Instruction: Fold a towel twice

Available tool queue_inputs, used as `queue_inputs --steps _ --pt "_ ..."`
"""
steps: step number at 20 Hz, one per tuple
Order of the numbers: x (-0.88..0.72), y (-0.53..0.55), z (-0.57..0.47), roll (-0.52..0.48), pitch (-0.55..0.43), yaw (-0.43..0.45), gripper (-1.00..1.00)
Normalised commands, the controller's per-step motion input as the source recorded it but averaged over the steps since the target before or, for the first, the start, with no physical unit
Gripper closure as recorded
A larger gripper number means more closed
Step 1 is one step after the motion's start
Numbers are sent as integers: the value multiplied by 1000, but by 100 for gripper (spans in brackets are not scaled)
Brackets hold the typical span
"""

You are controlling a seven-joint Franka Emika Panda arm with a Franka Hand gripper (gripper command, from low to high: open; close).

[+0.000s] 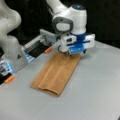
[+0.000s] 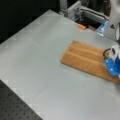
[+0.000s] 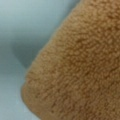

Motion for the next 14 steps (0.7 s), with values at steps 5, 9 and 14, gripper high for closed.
queue_inputs --steps 5,9,14 --pt "19 89 -80 -48 26 23 -100" --pt "6 46 -101 -55 6 30 -100" --pt "40 8 -112 -82 -30 26 -100"
